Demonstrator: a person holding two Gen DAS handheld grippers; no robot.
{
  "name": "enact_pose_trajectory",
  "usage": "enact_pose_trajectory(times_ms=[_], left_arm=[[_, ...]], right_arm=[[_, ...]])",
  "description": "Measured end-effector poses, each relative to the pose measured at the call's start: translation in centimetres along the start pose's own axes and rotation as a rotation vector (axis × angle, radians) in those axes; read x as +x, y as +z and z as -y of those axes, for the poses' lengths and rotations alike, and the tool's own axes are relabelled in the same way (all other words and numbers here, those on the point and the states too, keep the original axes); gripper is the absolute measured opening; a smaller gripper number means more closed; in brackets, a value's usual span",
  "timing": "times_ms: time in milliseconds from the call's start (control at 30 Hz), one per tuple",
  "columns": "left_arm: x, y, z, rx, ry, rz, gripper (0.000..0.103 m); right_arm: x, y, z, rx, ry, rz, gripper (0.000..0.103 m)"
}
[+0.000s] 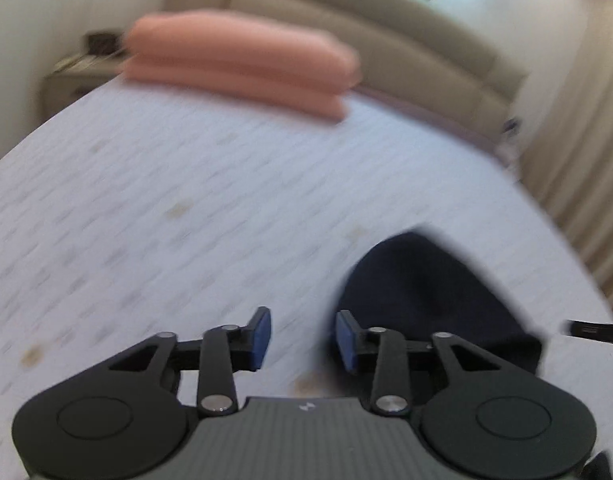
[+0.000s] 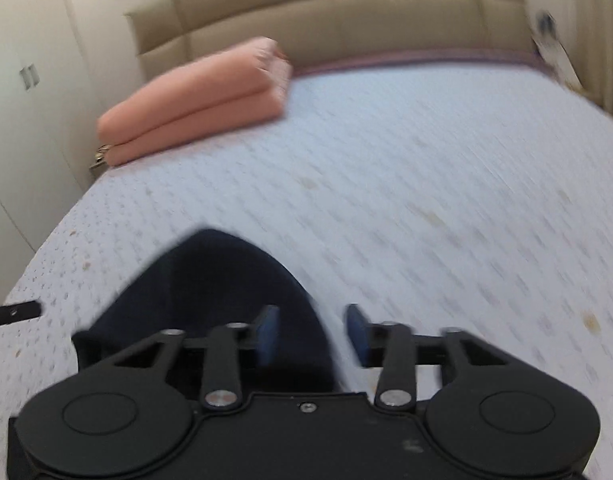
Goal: Fold large clothes
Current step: 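Lift the hem with both tools and fold it toward the hood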
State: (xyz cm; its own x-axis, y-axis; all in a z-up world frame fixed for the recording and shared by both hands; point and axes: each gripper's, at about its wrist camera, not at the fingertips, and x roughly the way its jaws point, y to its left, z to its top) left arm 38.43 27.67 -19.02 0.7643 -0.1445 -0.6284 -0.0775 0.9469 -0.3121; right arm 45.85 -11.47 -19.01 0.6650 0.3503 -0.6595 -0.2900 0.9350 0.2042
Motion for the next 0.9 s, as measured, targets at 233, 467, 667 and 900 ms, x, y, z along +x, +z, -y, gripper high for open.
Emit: enact_pose_trajectory(times_ms=[233, 467, 667, 900], left_arm=[[11.9, 0.9, 7.9, 0.141, -0.086, -0.124, 0.024], [12.9, -1.3, 1.8, -0.027, -0.155, -0.189, 0.003], [9.7, -0.4, 2.7, 0.071, -0.158, -0.122, 0.009], [9.9, -1.9, 0.7, 0.032, -0.021, -0.217, 0.009]], right_arm=[[12.5, 1.4, -6.3, -0.147, 0.019, -0.100, 0.007], [11.2, -0.2, 1.4, -0.067, -0.213, -0.109, 0.006], [5.6, -1.0, -0.2, -0.076, -0.058, -0.036, 0.008], [8.5, -3.0, 1.5, -0.096, -0.074, -0.213, 0.009]])
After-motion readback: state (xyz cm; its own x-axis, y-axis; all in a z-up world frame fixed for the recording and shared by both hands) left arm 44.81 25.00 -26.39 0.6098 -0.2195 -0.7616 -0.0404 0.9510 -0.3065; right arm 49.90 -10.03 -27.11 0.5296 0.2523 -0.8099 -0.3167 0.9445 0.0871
